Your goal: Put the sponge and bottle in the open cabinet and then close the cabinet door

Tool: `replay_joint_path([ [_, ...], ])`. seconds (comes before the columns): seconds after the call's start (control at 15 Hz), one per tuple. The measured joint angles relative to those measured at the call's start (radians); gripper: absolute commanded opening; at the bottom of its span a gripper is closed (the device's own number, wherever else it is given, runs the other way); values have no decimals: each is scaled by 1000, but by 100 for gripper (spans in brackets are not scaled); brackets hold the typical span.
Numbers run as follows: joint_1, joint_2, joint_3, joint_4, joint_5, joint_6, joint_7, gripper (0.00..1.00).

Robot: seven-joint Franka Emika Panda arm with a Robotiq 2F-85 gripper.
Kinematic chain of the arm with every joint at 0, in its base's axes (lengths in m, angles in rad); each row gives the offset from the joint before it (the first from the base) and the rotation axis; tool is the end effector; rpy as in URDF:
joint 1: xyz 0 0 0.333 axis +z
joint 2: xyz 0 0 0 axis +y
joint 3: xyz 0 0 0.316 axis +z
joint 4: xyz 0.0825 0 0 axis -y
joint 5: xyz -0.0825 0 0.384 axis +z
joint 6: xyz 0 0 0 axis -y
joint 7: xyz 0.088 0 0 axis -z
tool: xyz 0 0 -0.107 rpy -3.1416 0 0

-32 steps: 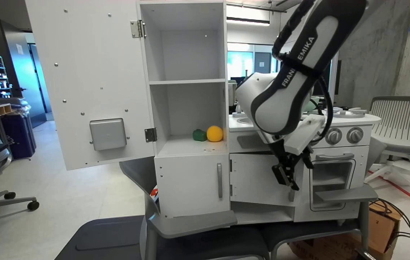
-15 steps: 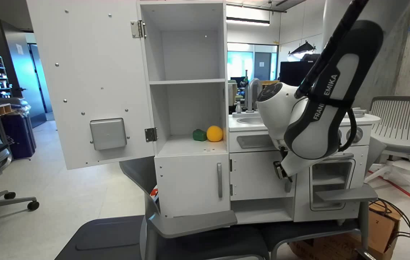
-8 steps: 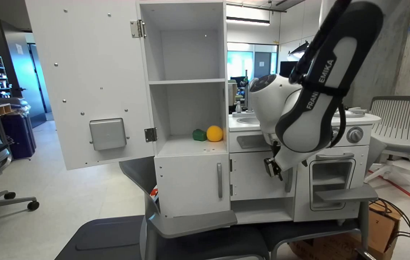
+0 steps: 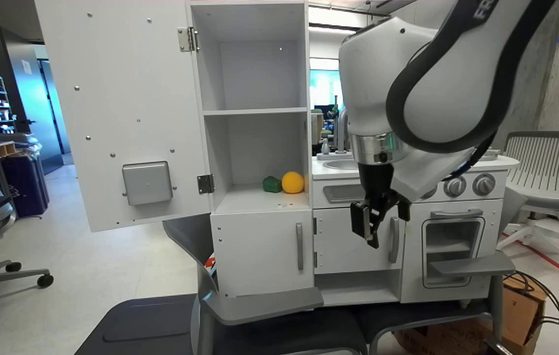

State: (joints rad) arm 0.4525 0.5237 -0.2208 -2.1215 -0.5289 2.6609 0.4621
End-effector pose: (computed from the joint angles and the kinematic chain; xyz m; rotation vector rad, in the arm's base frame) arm 0.5546 0.1437 0.1650 2.7782 0.3790 0.1780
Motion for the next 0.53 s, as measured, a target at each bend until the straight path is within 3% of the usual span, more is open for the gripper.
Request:
replay_joint_path([
  [0.33, -86, -265, 123, -286, 21, 32, -162, 100],
  [0.53, -169, -440, 196, -425, 142, 29, -293, 100],
])
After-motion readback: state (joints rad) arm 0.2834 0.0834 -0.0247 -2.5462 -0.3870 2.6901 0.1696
